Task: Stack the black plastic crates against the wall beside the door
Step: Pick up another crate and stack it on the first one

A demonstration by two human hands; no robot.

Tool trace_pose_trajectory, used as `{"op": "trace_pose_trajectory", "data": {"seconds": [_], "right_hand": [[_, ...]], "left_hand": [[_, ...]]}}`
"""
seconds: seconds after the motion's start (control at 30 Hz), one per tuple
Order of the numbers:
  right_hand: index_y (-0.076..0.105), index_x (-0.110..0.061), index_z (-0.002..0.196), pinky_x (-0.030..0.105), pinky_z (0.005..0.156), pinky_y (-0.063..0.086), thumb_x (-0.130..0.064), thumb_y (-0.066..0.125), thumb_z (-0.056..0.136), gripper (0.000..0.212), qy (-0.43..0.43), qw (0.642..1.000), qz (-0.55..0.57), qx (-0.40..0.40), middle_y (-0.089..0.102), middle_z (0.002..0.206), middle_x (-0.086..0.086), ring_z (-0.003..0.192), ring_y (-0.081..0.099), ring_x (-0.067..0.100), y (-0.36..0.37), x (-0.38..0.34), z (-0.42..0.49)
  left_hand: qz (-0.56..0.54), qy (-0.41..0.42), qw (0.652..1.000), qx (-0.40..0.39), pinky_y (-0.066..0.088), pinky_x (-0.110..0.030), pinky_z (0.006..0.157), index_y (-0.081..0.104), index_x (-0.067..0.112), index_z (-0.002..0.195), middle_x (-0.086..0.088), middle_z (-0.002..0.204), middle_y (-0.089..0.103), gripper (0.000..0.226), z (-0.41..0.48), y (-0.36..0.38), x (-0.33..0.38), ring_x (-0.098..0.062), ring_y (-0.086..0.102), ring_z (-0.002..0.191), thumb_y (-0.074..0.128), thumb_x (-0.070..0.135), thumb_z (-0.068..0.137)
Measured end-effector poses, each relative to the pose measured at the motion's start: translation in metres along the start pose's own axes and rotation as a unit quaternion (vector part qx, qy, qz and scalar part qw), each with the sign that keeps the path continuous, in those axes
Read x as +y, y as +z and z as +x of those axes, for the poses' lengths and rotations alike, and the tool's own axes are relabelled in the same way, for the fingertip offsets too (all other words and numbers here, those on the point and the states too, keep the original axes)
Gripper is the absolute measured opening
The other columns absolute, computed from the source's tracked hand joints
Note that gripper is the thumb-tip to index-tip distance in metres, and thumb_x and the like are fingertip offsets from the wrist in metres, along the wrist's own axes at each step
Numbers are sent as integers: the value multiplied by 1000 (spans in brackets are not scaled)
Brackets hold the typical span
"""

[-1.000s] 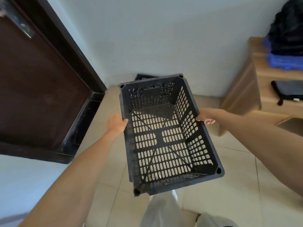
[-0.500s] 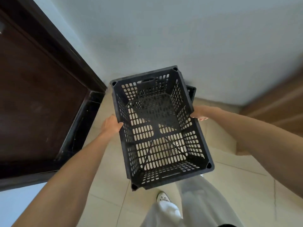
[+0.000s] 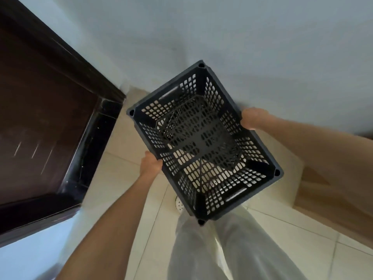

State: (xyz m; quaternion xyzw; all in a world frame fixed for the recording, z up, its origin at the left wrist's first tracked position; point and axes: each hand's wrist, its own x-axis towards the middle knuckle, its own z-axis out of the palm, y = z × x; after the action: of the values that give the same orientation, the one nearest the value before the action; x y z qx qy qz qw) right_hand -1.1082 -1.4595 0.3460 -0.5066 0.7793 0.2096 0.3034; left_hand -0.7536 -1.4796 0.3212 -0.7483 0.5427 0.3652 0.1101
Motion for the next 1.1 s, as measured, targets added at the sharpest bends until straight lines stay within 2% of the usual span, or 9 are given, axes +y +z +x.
{"op": "trace_pose_trajectory", "data": {"seconds": [0.17,0.37,0.5,0.6,0.67,0.8,0.97,1.03,1.1], "right_hand": [[48,-1,128,38,79,44,-15,42,97,34,-31,999,1,32,56,126,20,113,56,37,-31,-12,60],[39,2,137,43,89,48,-11,44,95,44,-40,997,4,71,53,131,25,115,56,40,-41,-27,122],[42,3,132,47,87,48,-13,46,94,41,-22,994,32,98,50,128,24,111,55,42,-34,-34,150],[39,3,133,48,91,46,-21,48,95,46,-2,992,75,99,44,133,24,117,51,43,-31,-37,163],[37,5,135,48,94,45,-24,48,96,49,-7,992,80,100,42,135,25,119,49,43,-33,-36,169],[36,4,136,48,91,46,-23,46,98,48,-22,991,81,106,41,135,25,119,48,42,-39,-33,180],[30,7,140,48,92,46,-25,47,97,56,-4,988,112,102,35,140,26,120,49,43,-38,-32,191],[28,8,141,48,91,46,-24,49,97,58,-7,986,128,110,30,144,27,119,49,44,-34,-33,191],[23,7,142,48,90,45,-22,50,96,62,-12,985,140,104,22,150,28,118,50,46,-29,-32,188]], "left_hand": [[-89,-74,993,-18,50,-45,98,47,-3,128,-25,127,59,38,14,32,13,-40,60,115,58,10,95],[-173,-142,973,-50,57,-44,92,51,0,126,-23,121,65,42,39,66,34,-37,68,105,66,16,91],[-244,-188,950,-52,61,-42,84,51,1,121,-21,105,70,36,52,82,42,-30,74,76,65,21,94],[-242,-188,950,-53,62,-39,82,55,0,116,-11,75,69,32,60,85,43,-19,68,56,65,19,93],[-247,-186,949,-57,62,-40,82,56,-1,115,-12,72,69,30,58,84,46,-20,69,58,64,17,92],[-269,-180,942,-89,60,-42,88,51,-2,122,-22,104,72,33,56,83,58,-31,74,86,62,12,94],[-284,-174,927,-173,53,-15,45,46,-8,130,-17,89,67,36,54,68,75,-14,65,62,56,6,99],[-231,-152,940,-201,53,-15,48,46,-6,129,-18,96,67,39,51,59,76,-17,63,66,60,12,98],[-119,-107,963,-216,55,-24,61,52,-2,123,-13,95,72,40,49,48,73,-21,68,73,64,25,96]]}}
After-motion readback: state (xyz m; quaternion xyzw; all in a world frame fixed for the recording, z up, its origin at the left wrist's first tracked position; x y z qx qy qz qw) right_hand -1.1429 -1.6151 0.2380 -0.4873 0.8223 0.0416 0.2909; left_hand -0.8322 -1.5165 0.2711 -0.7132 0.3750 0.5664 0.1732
